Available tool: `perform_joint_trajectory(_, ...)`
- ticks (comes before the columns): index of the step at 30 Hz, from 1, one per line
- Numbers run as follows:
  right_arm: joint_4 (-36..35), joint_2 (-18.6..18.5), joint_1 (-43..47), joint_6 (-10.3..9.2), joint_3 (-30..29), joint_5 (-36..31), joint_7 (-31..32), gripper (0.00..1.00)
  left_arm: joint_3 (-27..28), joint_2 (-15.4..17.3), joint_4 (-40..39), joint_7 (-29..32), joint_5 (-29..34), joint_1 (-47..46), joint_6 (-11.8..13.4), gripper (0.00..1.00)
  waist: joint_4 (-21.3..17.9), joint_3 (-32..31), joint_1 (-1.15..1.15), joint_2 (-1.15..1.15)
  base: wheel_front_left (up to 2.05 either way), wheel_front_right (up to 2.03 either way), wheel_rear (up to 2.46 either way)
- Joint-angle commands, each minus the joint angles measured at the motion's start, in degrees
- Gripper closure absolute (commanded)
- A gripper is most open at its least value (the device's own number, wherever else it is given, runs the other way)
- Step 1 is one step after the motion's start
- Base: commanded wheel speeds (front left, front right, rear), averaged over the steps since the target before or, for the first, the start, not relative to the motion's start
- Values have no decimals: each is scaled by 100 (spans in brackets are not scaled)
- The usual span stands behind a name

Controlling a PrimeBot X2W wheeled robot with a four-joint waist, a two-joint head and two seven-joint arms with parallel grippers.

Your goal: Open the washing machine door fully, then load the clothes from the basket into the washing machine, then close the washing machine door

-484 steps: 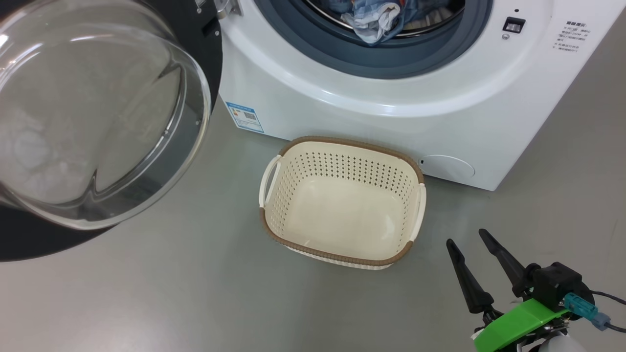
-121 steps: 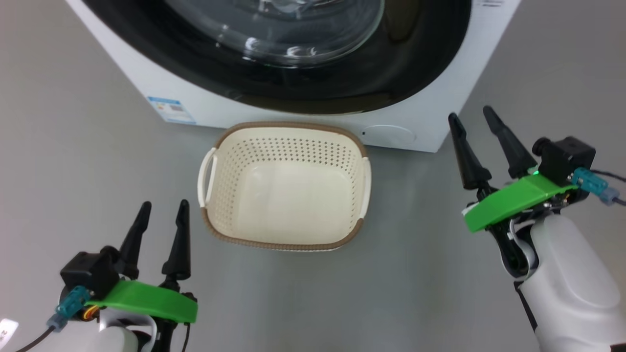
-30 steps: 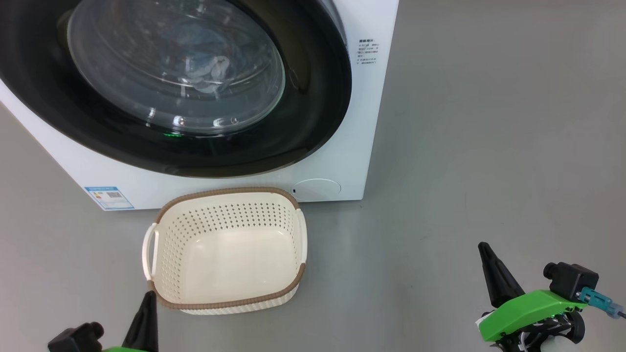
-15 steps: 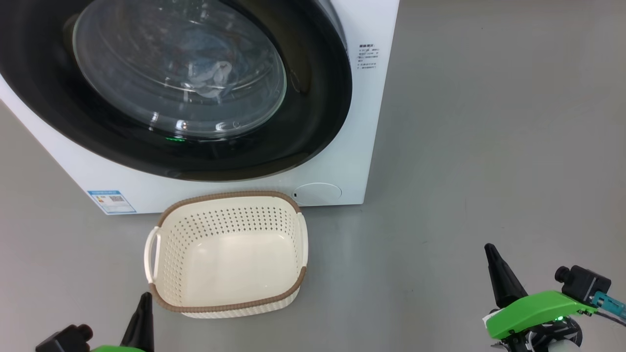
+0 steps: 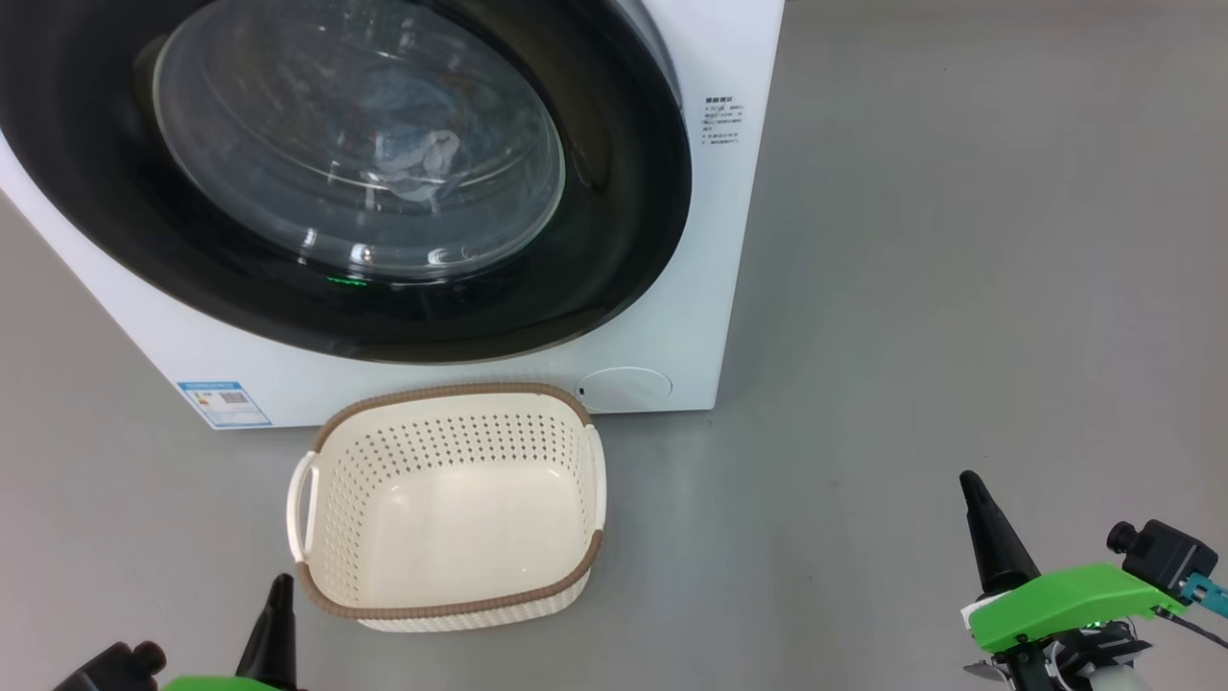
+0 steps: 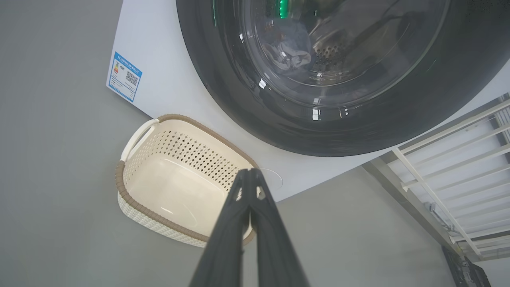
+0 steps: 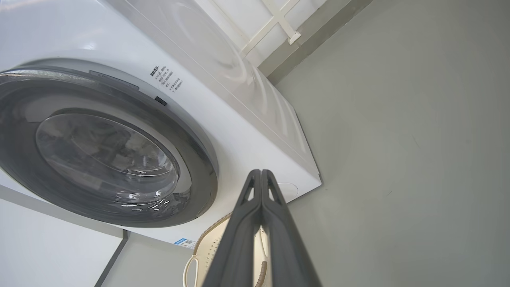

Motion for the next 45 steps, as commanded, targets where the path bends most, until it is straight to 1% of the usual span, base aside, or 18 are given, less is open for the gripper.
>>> perform_joint_trajectory(1,-188,-7,0,-15,-1,169,54,100,143,58,-167,39,-158,-224,-5,100,2,-12,-1,0,0,0,0)
perform_joint_trajectory(45,-632,202,186,-27,-390,2569,800,100,564,-77,-305,772,-2551,-357,-9,100,43,-283,-1,0,0,0,0)
